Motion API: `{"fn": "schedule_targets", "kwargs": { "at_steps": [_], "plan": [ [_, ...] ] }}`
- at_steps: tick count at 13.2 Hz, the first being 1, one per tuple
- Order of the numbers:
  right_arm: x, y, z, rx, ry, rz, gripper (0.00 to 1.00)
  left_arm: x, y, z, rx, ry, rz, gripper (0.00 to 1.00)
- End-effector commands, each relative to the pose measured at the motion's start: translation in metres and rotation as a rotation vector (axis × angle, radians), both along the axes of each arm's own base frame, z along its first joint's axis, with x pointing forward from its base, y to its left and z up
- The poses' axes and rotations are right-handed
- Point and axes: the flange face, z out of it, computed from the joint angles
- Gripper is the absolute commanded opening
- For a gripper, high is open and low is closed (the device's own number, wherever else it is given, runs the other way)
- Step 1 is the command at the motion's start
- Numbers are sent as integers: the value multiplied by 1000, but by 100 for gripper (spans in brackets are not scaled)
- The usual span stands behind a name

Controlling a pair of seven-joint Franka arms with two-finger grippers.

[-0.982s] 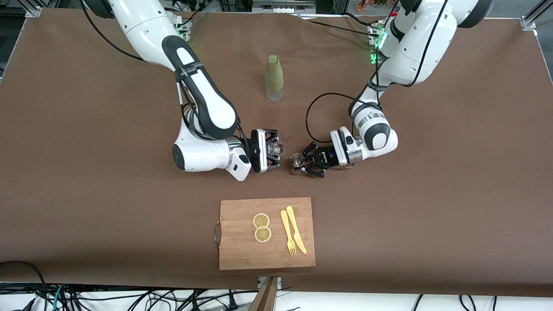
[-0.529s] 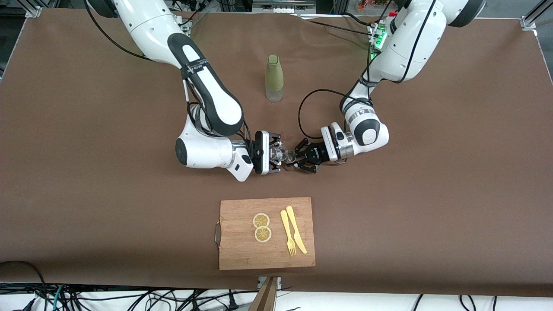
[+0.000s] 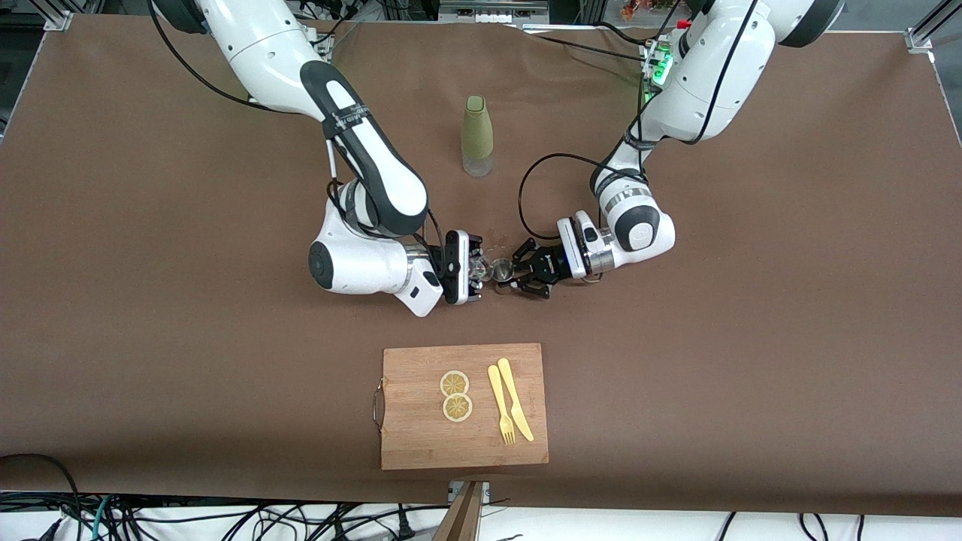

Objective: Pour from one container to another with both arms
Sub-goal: 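Pour liquid from the beaker into the jigger by tilting the right gripper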

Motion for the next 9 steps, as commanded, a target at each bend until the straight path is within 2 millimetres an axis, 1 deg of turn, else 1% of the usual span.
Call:
{"fn": "schedule_targets", "kwargs": {
  "at_steps": [1, 3, 6, 9],
  "plan": [
    [-3, 6, 7, -30, -9, 1, 0, -5, -3, 0, 18, -122, 46, 0],
    [-5, 8, 9, -46, -9, 10, 0, -6, -5, 0, 24, -121, 49, 0],
    [-6, 10, 14, -123, -4, -2, 0, -7, -4, -2, 29, -119, 49, 0],
    [-8, 12, 15, -135, -5, 1, 0, -8, -4, -4, 37, -137, 46, 0]
  ]
}}
